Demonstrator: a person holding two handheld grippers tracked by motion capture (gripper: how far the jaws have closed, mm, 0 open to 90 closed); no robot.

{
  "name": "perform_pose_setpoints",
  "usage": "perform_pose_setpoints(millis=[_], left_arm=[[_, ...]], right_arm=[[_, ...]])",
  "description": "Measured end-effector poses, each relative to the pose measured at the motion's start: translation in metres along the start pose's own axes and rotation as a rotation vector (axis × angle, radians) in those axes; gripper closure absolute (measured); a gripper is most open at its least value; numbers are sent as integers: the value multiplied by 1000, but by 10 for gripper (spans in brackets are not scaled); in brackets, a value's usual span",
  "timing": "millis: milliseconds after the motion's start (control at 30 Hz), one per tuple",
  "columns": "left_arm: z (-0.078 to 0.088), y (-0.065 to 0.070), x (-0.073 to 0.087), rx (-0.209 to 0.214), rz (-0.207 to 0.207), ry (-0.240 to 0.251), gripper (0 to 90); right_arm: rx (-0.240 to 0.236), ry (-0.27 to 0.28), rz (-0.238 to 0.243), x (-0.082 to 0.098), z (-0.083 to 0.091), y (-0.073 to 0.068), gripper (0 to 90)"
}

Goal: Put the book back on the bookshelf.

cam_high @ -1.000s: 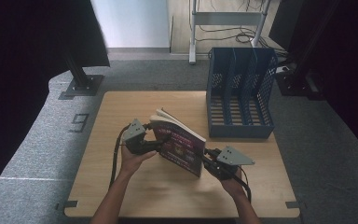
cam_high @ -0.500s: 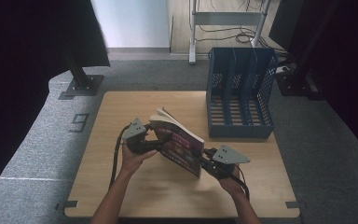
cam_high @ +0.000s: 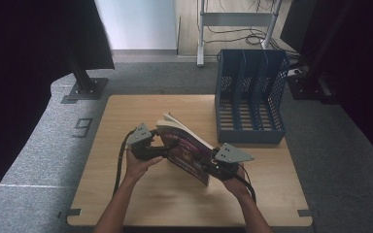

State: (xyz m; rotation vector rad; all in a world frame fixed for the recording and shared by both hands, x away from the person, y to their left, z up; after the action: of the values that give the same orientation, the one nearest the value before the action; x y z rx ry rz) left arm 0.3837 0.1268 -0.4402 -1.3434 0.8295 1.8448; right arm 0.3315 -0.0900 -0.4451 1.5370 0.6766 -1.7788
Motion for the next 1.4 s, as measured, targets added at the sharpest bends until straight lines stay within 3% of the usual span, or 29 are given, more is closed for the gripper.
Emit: perform_pose_setpoints(millis=[233, 400, 700, 1000, 1200, 1400], left_arm=[[2, 1, 0, -3, 1, -5, 289], [2, 2, 0, -11, -5, -11, 289], [10, 6, 7, -83, -28, -39, 269], [26, 13, 29, -163, 24, -113, 268], [35, 19, 45, -181, 29, -138, 269], [41, 16, 60, -200, 51, -161, 272]], right_arm=[[-23, -16, -27, -9, -11, 1, 736], [12, -24, -34, -8, -12, 3, 788], [46, -24, -37, -7, -10, 4, 816], [62, -11, -74, -5, -7, 9, 815], [62, -12, -79, -5, -5, 9, 816], [86, -8, -97, -5, -5, 11, 816]])
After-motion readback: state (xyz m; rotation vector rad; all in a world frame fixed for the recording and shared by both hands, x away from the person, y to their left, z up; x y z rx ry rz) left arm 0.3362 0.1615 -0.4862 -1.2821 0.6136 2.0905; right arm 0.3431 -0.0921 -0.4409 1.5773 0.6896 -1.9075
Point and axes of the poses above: each handheld gripper's, and its own axes: z roughly backward along the jaws, x roughly out of its underside, y roughly to its right, the point moved 4 cm from there along -z, roughly forward along the jaws, and after that the axes turned 3 degrees about x, right-handed, at the moved point
